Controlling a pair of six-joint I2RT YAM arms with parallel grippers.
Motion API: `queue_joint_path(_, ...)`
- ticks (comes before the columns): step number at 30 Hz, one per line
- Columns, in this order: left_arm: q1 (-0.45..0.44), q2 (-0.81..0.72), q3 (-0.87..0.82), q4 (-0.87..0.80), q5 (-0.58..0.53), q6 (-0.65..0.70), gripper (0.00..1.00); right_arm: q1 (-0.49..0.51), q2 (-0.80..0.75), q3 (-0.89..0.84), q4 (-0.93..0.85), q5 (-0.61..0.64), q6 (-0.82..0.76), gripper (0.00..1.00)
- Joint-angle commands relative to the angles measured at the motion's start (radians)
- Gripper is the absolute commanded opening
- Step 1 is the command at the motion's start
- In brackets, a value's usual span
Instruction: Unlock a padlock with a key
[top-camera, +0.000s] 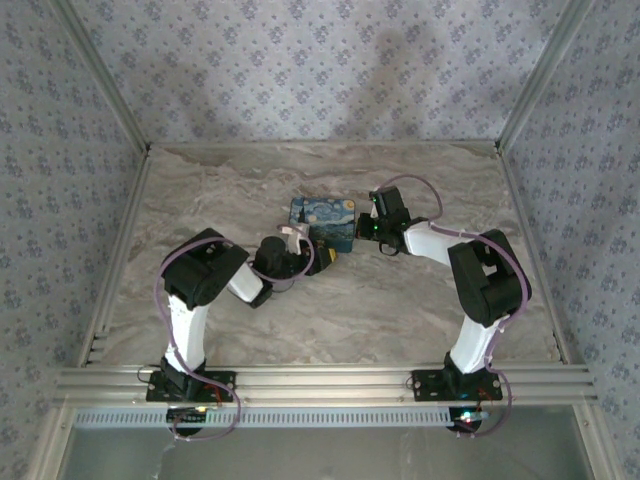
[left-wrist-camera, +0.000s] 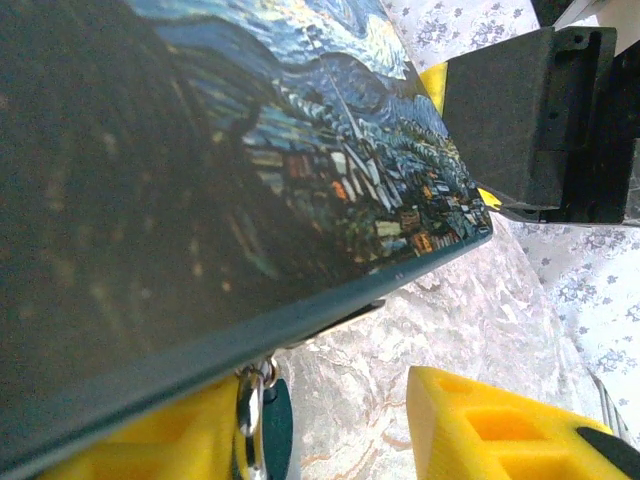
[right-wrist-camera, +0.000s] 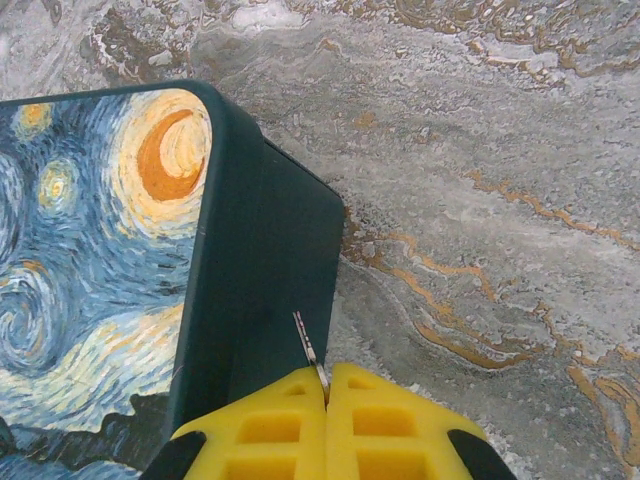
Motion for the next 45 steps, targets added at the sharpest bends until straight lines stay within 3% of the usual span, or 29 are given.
queue_joint_path(1,0.014,-0.021,-0.008,-0.053,0.030,0.004,0.36,0.004,-0.033,-0.011,0.009,-0.005,0.014,0.00)
queue_joint_path(10,0.034,-0.021,0.003,-0.100,0.068,-0.002,0.20,0.005,-0.037,-0.013,0.012,-0.003,0.015,0.00)
queue_joint_path(21,0.046,-0.050,0.004,-0.190,0.095,0.013,0.08,-0.003,-0.050,-0.019,0.005,-0.004,0.006,0.00)
queue_joint_path(37,0.051,-0.230,0.155,-0.790,0.112,0.057,0.07,-0.056,-0.221,-0.150,0.005,-0.047,-0.004,0.00)
queue_joint_path(45,0.040,-0.265,0.220,-0.921,0.125,-0.004,0.07,-0.110,-0.450,-0.322,0.070,-0.217,0.015,0.00)
